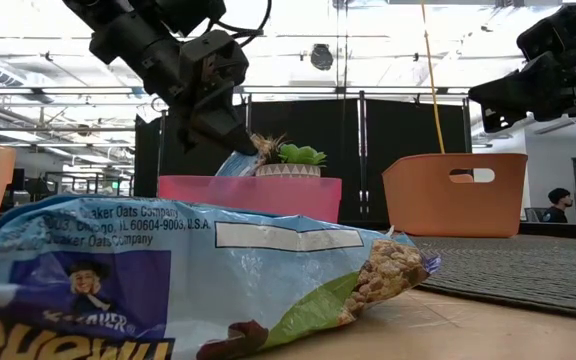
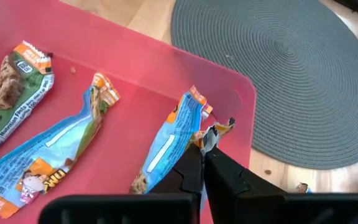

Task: Pick and place Granola Bars by type
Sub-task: Put the blue/orange granola bar into the pink bin

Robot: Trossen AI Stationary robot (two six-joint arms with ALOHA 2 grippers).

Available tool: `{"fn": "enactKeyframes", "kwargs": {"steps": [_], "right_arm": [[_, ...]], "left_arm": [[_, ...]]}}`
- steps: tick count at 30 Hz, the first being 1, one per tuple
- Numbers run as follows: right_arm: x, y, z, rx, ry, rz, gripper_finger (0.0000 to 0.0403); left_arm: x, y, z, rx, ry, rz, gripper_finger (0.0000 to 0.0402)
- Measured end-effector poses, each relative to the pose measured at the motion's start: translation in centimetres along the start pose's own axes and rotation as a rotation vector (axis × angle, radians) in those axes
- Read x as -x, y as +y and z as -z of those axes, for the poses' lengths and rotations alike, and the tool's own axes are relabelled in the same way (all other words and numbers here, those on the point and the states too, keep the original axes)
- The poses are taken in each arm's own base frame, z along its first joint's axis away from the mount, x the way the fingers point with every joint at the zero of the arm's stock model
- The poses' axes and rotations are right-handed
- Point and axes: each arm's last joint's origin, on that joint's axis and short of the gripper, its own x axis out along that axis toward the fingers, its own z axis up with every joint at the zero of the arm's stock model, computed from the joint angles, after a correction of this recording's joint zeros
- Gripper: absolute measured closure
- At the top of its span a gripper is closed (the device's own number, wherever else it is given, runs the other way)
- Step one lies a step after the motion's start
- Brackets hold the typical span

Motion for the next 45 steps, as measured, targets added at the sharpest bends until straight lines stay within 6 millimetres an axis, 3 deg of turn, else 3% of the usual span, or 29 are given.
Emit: {"fn": "enactKeyframes", "kwargs": {"steps": [11, 26, 33, 39, 45], "right_arm": [[0.0, 0.0, 0.0, 0.0, 0.0, 0.0, 0.0403], [0.0, 0.0, 0.0, 0.0, 0.0, 0.0, 0.0403], [0.0, 0.0, 0.0, 0.0, 0.0, 0.0, 0.0403], [0.0, 0.0, 0.0, 0.0, 0.0, 0.0, 0.0403], [0.0, 0.0, 0.0, 0.0, 0.0, 0.0, 0.0403]], "left_arm": [[0.0, 0.0, 0.0, -0.023, -0.002, 0.001, 0.0386], [0.1, -0.1, -0.3, -0.073, -0.03, 0.013, 0.027], [2.5, -0.5, -1.2, -0.161, -0.086, 0.025, 0.0262], [4.6, 0.6, 1.5, -0.176, -0.133, -0.072, 0.0273], [6.9, 1.7, 4.7, -0.185, -0.291, -0.01, 0.0274]]}}
